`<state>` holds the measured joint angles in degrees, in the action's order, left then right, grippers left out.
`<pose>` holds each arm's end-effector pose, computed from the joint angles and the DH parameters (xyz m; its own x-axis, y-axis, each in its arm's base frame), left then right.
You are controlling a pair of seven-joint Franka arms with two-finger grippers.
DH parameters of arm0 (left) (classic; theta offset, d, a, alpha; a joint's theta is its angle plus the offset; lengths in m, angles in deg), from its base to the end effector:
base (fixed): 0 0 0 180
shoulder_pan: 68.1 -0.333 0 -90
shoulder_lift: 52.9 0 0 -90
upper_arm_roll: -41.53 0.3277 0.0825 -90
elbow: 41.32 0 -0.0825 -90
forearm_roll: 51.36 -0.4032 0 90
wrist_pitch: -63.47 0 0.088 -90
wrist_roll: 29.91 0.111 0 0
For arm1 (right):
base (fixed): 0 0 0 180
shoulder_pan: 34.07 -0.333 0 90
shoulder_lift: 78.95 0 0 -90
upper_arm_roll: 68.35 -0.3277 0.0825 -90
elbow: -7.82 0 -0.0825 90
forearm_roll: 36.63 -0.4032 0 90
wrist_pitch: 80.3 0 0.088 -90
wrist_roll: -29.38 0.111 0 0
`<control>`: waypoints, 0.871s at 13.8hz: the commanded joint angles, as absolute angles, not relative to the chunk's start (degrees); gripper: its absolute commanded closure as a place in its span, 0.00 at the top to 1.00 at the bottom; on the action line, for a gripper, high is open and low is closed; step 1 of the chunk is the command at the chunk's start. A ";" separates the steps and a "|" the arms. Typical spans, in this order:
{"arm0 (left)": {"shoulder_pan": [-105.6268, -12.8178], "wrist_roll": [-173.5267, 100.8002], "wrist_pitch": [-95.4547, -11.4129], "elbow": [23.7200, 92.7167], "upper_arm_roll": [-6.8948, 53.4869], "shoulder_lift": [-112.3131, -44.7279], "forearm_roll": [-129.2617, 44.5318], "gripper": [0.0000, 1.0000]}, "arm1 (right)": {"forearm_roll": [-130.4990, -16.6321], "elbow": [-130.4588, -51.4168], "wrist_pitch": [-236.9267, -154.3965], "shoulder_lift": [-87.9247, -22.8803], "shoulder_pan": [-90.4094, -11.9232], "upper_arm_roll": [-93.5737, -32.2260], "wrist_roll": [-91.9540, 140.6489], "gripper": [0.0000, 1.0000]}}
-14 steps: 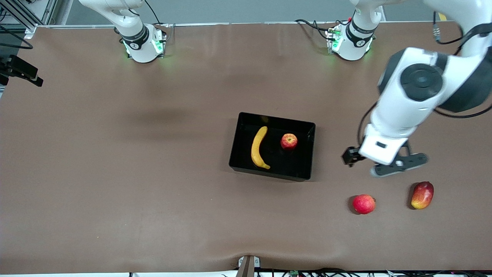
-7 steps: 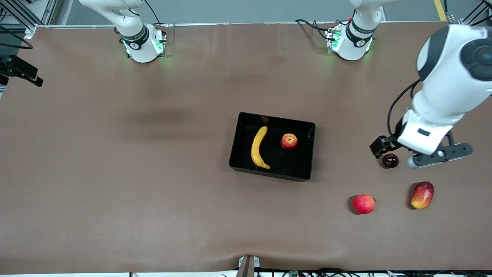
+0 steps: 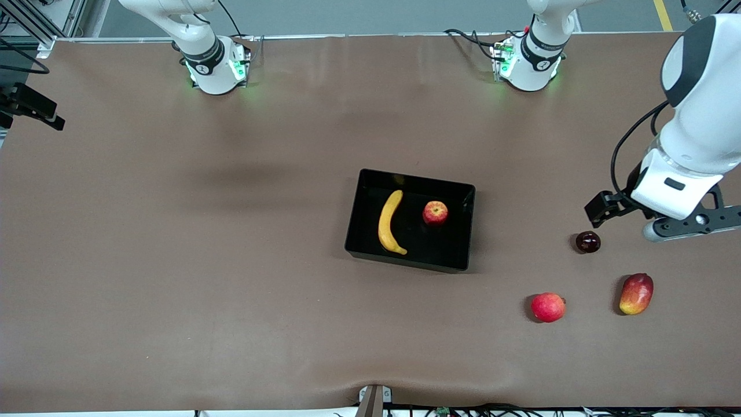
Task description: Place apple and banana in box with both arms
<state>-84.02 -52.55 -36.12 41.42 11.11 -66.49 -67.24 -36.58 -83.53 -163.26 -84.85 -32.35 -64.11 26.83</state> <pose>0.6484 -0.1014 0.5834 0.9832 0.1163 0.1405 0.1323 -0.9850 -0.1109 0.5239 -0.0571 0.6668 0.9973 -0.0588 -0.0434 -0.0592 -0.9982 -0.0087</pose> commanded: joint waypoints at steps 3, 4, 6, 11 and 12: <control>-74.62 -42.51 -32.08 45.16 27.00 -59.06 -58.85 1.00 | -37.95 -82.53 -162.48 -84.40 -30.90 -64.75 26.13 1.00; -72.51 -40.91 -30.85 45.86 30.69 -57.75 -56.04 1.00 | -37.86 -82.53 -162.48 -84.40 -30.90 -64.75 26.13 1.00; -69.95 -40.11 -29.35 47.62 34.58 -55.11 -54.87 1.00 | -37.95 -82.53 -162.48 -84.40 -30.90 -64.75 26.13 1.00; -66.26 -39.58 -29.17 54.82 37.65 -47.11 -53.74 1.00 | -37.95 -82.53 -162.48 -84.40 -30.82 -64.75 26.13 1.00; -64.86 -38.19 -29.17 55.88 39.06 -45.79 -52.86 1.00 | -37.95 -82.53 -162.48 -84.40 -30.82 -64.75 26.13 1.00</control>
